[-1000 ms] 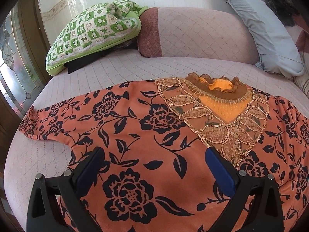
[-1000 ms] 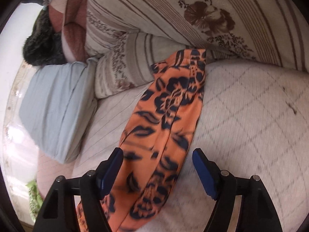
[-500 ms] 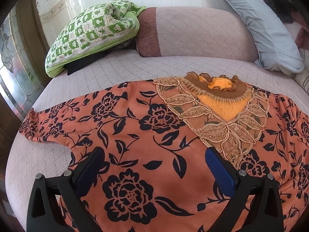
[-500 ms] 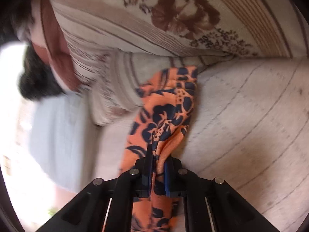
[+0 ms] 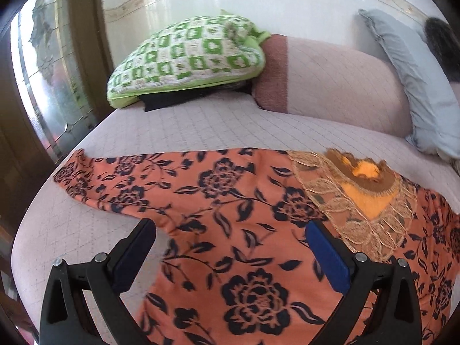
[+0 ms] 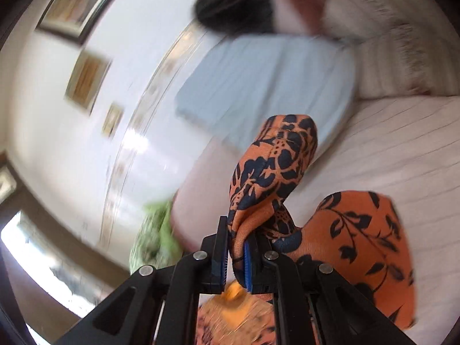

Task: Fold small clothes

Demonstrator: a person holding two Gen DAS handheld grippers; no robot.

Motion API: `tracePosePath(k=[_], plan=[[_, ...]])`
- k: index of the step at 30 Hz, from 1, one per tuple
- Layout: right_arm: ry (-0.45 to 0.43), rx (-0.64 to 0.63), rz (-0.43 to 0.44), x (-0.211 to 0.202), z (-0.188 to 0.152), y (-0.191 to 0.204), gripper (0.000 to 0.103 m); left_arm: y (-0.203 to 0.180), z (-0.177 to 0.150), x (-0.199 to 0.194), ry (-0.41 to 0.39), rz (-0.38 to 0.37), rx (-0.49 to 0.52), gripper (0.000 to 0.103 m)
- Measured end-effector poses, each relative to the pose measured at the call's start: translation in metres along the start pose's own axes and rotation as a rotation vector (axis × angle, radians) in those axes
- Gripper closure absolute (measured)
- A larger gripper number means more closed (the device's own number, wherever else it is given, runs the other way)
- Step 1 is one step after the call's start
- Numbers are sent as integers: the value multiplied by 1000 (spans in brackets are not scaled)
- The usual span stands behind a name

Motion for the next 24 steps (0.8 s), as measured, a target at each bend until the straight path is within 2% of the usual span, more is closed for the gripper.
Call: tracePosePath(k=[2, 6, 8, 10, 13, 15, 18, 21, 22, 24], plan=[[93, -26, 35, 37, -31, 23, 94, 17, 4, 5, 10, 15, -41, 0], [269, -77, 42, 95, -96, 50, 94, 42, 8, 15, 23, 48, -98, 0], [364, -78, 29, 120, -132, 56, 90, 50, 10, 19, 31, 64, -108, 0], [489, -101, -29, 144, -168, 56, 89, 57, 10, 23, 44, 70, -115, 0], [685, -176, -64, 170, -213, 62, 89, 64, 10, 28, 58, 80, -124, 0], [752, -270, -56, 176, -232, 70, 89, 68, 10, 30, 64, 82, -135, 0], [766, -377, -15, 166, -234, 87, 89, 68, 10, 32, 71, 75, -139, 0], [676, -364, 50, 136, -208, 95, 89, 64, 9, 33, 83, 57, -135, 0], [628, -366, 41, 124, -202, 94, 89, 63, 9, 33, 89, 44, -134, 0], [544, -367, -39, 101, -181, 88, 89, 60, 7, 35, 109, 6, -132, 0]])
Point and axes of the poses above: each gripper's, at about its wrist camera, not at the fingertips, and x roughly the way its jaws point, y to its left, z to its top, the point moved 2 cm from there along x, roughly the way its jaws point, and after that the axes turned 12 degrees about z, right-handed, at the moved point
